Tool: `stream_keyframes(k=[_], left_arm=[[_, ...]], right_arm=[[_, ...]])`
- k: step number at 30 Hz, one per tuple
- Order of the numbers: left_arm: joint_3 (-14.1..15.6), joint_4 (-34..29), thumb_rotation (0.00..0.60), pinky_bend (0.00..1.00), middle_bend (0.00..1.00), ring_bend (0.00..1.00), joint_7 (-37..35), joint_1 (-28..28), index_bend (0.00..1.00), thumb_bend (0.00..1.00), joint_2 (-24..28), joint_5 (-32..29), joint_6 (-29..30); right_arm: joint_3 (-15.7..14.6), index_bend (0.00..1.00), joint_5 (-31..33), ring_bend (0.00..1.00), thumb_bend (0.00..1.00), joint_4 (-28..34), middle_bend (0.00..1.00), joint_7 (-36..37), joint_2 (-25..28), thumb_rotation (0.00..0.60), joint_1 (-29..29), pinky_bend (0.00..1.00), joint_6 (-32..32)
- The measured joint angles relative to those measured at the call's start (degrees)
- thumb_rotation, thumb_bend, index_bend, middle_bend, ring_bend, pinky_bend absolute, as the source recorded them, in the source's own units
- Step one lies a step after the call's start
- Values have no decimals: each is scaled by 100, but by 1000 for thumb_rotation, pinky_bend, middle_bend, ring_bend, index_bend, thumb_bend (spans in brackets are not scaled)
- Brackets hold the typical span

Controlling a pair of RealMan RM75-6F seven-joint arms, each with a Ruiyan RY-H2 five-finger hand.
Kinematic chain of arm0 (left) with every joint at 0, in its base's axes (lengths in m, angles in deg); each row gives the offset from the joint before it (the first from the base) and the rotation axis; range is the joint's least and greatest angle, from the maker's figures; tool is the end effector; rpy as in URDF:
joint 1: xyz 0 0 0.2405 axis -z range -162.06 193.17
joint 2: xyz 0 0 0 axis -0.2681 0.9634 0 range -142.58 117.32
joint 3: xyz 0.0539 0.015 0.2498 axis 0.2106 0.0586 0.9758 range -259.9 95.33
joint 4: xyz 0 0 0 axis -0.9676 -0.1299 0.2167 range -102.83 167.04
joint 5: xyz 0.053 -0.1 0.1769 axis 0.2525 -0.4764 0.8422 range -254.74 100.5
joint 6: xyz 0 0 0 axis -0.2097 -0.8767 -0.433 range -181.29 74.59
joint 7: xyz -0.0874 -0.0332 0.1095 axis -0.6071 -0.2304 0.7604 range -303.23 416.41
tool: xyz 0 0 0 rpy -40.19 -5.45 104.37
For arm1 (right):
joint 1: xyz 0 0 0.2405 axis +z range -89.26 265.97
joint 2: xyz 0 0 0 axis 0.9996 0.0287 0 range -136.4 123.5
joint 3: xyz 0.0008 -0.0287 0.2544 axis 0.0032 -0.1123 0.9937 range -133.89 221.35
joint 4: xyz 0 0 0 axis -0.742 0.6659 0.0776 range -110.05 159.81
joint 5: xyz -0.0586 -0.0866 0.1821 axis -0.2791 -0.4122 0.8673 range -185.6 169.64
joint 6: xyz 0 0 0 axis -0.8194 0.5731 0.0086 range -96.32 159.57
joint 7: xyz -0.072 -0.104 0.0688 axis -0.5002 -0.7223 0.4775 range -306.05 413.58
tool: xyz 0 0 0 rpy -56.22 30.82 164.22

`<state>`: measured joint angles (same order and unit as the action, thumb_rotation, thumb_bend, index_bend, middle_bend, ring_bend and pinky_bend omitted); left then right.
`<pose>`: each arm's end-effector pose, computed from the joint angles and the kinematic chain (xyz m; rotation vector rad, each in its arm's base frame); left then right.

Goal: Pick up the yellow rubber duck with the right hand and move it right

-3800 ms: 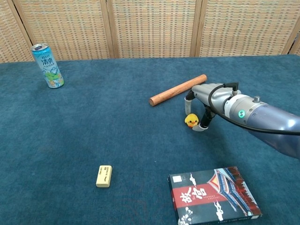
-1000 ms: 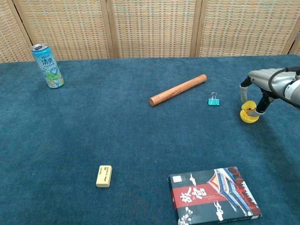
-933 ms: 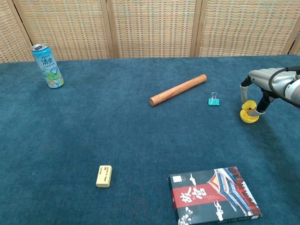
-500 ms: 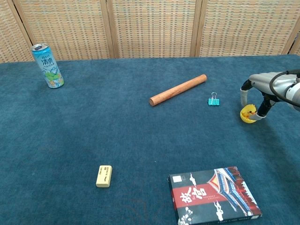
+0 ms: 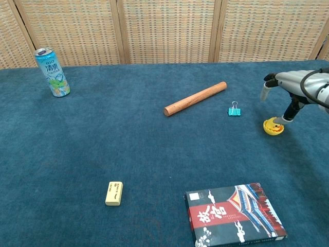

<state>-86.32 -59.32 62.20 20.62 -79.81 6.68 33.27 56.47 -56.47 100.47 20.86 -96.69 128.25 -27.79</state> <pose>-0.3108 0.1862 0.1518 -1.3470 -0.8401 -0.8730 -0.2169 -0.3722 0.0115 1.5838 -0.8986 0.6408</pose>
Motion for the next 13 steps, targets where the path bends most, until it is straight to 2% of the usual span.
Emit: stream_keyframes(k=[6,10,13], left_arm=[[6,1,600,0,0,0,-14,-6,0,116,6,-19,-15],[4,19,600,0,0,0,-13,0,0,116,-8,-56,-57],[8,35,600,0,0,0,0,15,0,117,-23,-99,-119]], right_arm=[[-179,110,-807,0,214,613,0,604,427,600,-451,0,-634],[-519,4,-1589,0,215,999,0,1275,848,600,-1056,0,-1325],[-803,0,-2073,0,214,1158,0,1690,1093,600,-1489,0,-1803]])
